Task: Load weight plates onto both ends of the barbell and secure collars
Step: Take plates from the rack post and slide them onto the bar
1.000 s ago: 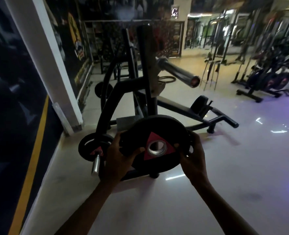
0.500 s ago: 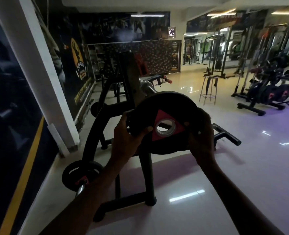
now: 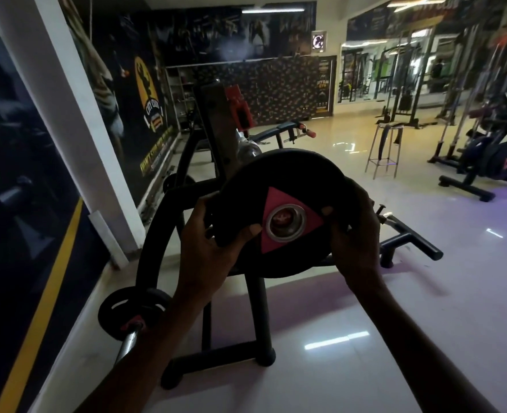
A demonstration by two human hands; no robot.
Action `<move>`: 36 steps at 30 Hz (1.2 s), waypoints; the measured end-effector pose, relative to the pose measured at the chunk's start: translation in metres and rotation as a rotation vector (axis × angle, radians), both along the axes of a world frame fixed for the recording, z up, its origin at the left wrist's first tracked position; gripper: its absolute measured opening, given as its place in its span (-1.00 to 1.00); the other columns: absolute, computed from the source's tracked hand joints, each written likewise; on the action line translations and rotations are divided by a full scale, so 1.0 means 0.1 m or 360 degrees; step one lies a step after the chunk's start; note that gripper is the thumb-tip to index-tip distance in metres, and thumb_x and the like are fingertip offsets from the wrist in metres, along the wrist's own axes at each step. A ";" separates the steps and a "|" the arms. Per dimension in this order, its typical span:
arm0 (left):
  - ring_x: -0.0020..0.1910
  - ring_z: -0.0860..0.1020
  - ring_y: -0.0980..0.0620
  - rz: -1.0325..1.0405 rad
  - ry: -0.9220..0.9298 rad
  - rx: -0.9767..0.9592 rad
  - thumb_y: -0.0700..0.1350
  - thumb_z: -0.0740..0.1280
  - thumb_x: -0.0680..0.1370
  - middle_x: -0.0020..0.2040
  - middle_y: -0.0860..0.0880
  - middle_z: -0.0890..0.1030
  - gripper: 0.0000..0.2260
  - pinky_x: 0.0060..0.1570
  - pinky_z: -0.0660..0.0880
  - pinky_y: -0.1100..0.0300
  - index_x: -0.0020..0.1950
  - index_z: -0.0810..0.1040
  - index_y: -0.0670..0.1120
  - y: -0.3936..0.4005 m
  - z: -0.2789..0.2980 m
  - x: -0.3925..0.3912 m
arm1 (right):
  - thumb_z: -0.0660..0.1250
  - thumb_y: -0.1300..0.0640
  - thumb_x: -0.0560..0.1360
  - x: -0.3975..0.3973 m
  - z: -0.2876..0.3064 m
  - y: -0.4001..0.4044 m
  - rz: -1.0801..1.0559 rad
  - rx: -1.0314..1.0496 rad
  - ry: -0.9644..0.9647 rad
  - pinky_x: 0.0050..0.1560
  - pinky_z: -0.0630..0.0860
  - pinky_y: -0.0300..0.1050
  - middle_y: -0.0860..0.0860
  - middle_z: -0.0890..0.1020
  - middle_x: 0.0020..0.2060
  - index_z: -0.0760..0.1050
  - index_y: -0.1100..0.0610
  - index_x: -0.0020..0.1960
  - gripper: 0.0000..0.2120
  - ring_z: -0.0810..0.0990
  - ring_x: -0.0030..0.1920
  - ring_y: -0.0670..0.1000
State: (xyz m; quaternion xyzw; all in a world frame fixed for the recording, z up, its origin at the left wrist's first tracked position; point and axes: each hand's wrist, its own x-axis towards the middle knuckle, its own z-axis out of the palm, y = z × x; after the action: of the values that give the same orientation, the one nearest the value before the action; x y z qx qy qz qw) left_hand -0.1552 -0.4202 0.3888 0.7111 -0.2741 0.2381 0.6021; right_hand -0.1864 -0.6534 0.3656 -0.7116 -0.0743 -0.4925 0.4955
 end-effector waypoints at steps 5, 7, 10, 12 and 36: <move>0.20 0.54 0.39 0.0101 -0.0008 0.0037 0.08 0.60 0.38 0.23 0.24 0.56 -0.35 0.02 0.54 0.44 0.40 0.48 -0.04 -0.04 0.02 0.39 | 0.34 0.32 0.57 0.35 0.06 -0.01 0.0038 0.0033 0.0024 0.16 0.57 -0.25 -0.19 0.54 0.20 0.37 0.24 0.45 -0.54 0.51 0.27 -0.19; 0.17 0.55 0.41 0.0148 -0.0017 0.0055 0.18 0.58 0.35 0.20 0.28 0.54 -0.29 0.03 0.58 0.40 0.42 0.46 -0.02 -0.07 0.03 0.65 | 0.36 0.34 0.57 0.57 0.10 -0.02 0.0022 0.0023 0.0045 0.16 0.56 -0.27 -0.11 0.55 0.23 0.38 0.21 0.45 -0.53 0.51 0.28 -0.17; 0.22 0.54 0.30 0.0201 -0.0102 0.0161 0.17 0.58 0.39 0.25 0.20 0.53 -0.29 0.13 0.61 0.23 0.45 0.40 0.02 -0.11 0.05 1.12 | 0.40 0.30 0.56 0.96 0.15 -0.09 -0.0014 -0.0065 0.0079 0.13 0.53 -0.35 -0.01 0.59 0.24 0.38 0.17 0.45 -0.51 0.56 0.25 -0.07; 0.30 0.52 0.14 0.0248 -0.0196 0.0236 0.15 0.58 0.43 0.35 0.06 0.50 -0.28 0.23 0.56 0.16 0.51 0.37 0.04 -0.16 0.06 1.48 | 0.42 0.30 0.55 1.28 0.21 -0.15 -0.0015 -0.0161 0.0115 0.09 0.47 -0.47 -0.04 0.59 0.22 0.38 0.15 0.46 -0.48 0.57 0.20 -0.08; 0.26 0.54 -0.05 0.0365 -0.0206 0.0345 0.11 0.51 0.52 0.34 -0.07 0.49 -0.38 0.15 0.60 0.16 0.51 0.42 -0.02 -0.22 0.00 3.19 | 0.48 0.07 0.51 2.78 0.22 -0.41 -0.0011 -0.0336 0.0439 0.32 0.53 -0.04 0.06 0.55 0.37 0.27 0.05 0.56 -0.31 0.53 0.36 0.06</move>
State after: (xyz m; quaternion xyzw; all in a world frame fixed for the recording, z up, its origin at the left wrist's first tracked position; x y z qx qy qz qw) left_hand 0.1635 -0.4424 0.3892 0.7817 -0.2536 0.3195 0.4718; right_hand 0.0912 -0.6942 0.3874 -0.8208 -0.0545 -0.3812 0.4219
